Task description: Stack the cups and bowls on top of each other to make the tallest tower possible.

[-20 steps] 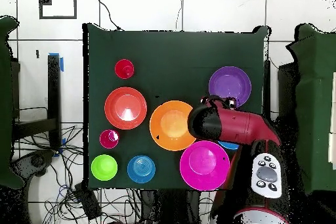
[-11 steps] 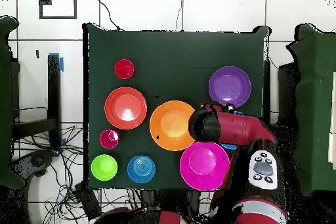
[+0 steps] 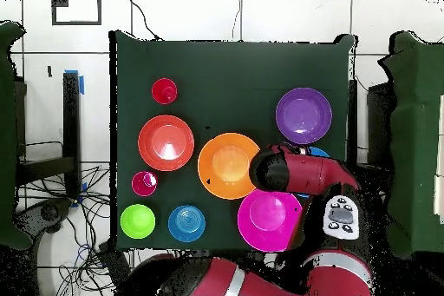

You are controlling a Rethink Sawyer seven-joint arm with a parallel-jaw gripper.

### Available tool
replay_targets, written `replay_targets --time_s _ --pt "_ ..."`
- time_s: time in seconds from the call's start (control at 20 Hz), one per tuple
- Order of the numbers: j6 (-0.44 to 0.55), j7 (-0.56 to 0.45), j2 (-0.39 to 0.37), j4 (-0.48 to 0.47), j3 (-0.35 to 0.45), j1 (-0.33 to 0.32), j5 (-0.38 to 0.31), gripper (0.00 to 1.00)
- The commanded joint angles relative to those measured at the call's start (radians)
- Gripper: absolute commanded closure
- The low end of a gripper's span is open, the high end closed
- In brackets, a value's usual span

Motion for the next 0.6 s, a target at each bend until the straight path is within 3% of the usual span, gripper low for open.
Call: replay_targets --time_s 0.05,0.6 --pt "-0.054 0.108 0.064 0.013 0.047 0.031 -0.043 0.0" --pt "-0.098 0.124 0.084 0.03 0.057 0.027 -0.027 0.0"
